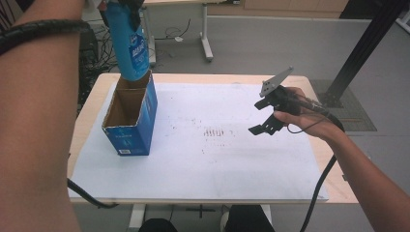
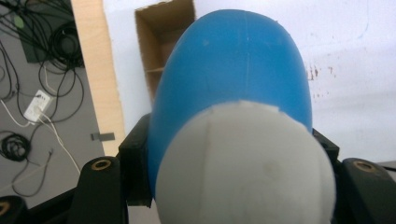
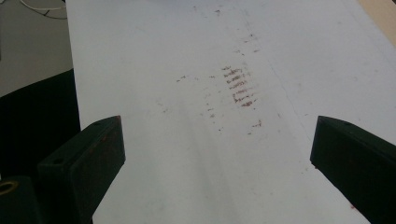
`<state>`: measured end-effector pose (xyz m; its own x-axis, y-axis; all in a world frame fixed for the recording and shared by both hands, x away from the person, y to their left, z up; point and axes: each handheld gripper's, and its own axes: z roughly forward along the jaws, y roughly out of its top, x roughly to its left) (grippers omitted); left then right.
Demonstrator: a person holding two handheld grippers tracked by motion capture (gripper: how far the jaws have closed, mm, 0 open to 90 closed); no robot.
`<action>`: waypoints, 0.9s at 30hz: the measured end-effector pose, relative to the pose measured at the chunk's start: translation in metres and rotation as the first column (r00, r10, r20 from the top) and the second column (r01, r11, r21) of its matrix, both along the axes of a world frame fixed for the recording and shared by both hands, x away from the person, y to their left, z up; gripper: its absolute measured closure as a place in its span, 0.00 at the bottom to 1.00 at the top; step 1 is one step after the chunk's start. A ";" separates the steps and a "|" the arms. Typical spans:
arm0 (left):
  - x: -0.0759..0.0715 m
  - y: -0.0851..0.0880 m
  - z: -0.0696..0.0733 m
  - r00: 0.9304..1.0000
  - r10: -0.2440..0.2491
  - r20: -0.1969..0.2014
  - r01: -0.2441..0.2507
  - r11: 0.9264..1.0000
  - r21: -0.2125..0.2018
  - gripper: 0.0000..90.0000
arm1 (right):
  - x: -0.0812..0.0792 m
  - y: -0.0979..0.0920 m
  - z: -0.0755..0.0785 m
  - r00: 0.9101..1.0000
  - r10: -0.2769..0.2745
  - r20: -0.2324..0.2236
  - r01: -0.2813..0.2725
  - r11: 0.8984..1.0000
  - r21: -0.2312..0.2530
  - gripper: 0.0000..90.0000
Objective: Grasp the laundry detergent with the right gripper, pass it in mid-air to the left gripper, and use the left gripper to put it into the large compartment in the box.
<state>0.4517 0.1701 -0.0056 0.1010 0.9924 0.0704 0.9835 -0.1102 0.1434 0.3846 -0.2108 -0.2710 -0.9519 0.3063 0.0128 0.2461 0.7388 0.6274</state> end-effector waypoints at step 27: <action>0.002 0.039 -0.002 0.993 0.116 0.010 -0.116 0.993 -0.008 0.42 | 0.006 0.000 0.001 1.000 0.006 0.003 -0.006 1.000 -0.015 0.04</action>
